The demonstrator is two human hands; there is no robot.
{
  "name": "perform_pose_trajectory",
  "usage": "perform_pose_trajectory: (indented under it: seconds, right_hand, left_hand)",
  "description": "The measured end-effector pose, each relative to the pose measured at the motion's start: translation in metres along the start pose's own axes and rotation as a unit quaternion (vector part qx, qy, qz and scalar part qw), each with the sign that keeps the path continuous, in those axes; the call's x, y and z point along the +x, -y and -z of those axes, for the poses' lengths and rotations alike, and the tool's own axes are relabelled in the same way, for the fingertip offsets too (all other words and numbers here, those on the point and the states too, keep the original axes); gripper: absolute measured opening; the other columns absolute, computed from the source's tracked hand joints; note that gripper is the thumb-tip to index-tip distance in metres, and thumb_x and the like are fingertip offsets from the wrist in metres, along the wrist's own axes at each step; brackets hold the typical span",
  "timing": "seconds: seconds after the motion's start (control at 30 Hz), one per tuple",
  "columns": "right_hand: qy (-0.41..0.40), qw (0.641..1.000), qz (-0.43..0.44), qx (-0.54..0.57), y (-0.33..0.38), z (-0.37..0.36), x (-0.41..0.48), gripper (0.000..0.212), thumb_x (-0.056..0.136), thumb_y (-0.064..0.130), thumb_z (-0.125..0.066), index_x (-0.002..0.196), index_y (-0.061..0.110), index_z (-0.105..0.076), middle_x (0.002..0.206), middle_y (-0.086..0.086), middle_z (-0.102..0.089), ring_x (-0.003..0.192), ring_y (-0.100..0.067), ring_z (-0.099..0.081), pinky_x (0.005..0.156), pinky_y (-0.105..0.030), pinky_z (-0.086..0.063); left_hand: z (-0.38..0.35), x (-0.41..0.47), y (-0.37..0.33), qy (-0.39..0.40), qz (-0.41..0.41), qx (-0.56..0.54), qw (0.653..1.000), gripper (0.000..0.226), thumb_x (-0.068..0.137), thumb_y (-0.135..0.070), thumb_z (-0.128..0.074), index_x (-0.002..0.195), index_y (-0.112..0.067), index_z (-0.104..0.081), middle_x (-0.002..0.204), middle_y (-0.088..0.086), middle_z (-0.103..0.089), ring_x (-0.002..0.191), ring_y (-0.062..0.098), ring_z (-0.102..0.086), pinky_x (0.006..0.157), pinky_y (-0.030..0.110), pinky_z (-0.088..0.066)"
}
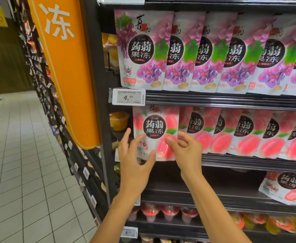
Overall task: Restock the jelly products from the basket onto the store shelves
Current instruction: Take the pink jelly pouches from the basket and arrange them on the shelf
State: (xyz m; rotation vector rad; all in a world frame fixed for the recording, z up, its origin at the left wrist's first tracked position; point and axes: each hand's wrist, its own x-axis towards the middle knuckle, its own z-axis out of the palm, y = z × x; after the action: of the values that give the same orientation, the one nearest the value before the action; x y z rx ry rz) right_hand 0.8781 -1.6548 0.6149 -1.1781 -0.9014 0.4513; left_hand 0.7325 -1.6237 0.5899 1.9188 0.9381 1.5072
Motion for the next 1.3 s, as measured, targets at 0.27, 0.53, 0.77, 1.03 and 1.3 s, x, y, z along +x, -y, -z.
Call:
perform_pose_trajectory:
  seconds: [0.27,0.53,0.77,1.03,1.3]
  right_hand:
    - [0.005,0.998,0.019,-0.062,-0.011,-0.031,0.014,0.016,0.093,0.011,-0.064,0.106,0.018,-0.072,0.095,0.003,-0.075,0.094,-0.009,-0.071,0.088,-0.034,-0.057]
    - [-0.012,0.952,0.058,-0.3,-0.018,-0.009,0.008,0.026,0.09,0.025,-0.069,0.116,0.022,-0.067,0.095,0.008,-0.072,0.082,-0.002,-0.065,0.073,-0.022,-0.054]
    - [-0.058,0.914,0.046,-0.398,-0.018,-0.017,0.007,0.02,0.09,0.038,-0.067,0.11,0.035,-0.069,0.092,0.016,-0.074,0.087,-0.005,-0.068,0.069,-0.026,-0.047]
    - [-0.085,0.924,0.041,-0.369,-0.024,-0.019,0.001,0.02,0.091,0.038,-0.066,0.11,0.036,-0.063,0.086,0.019,-0.071,0.085,-0.007,-0.066,0.071,-0.03,-0.042]
    - [-0.113,0.938,0.063,-0.322,-0.021,-0.004,-0.012,0.02,0.09,0.031,-0.067,0.11,0.032,-0.063,0.083,0.024,-0.068,0.067,0.0,-0.065,0.066,-0.029,-0.052]
  left_hand:
    - [-0.011,-0.004,0.005,0.1,0.044,0.088,0.99,0.054,0.097,-0.042,-0.051,0.148,-0.043,-0.032,0.163,-0.022,0.004,0.147,0.003,0.013,0.12,0.042,-0.018]
    - [-0.01,-0.005,0.016,0.134,0.029,0.154,0.978,0.065,0.099,-0.037,-0.051,0.151,-0.05,-0.014,0.161,-0.024,0.012,0.143,0.014,0.021,0.121,0.048,-0.013]
    - [-0.012,-0.002,0.017,0.114,0.036,0.161,0.98,0.063,0.098,-0.031,-0.053,0.151,-0.045,-0.021,0.161,-0.022,0.008,0.144,0.016,0.02,0.121,0.048,-0.014]
    - [-0.016,-0.002,0.021,0.101,0.017,0.2,0.975,0.066,0.096,-0.032,-0.056,0.151,-0.043,-0.023,0.16,-0.021,0.007,0.144,0.018,0.022,0.122,0.045,-0.009]
    - [-0.021,-0.009,0.018,0.032,-0.071,0.208,0.975,0.044,0.089,-0.015,-0.061,0.133,-0.018,-0.056,0.157,0.0,-0.033,0.15,0.013,-0.017,0.123,0.036,0.01]
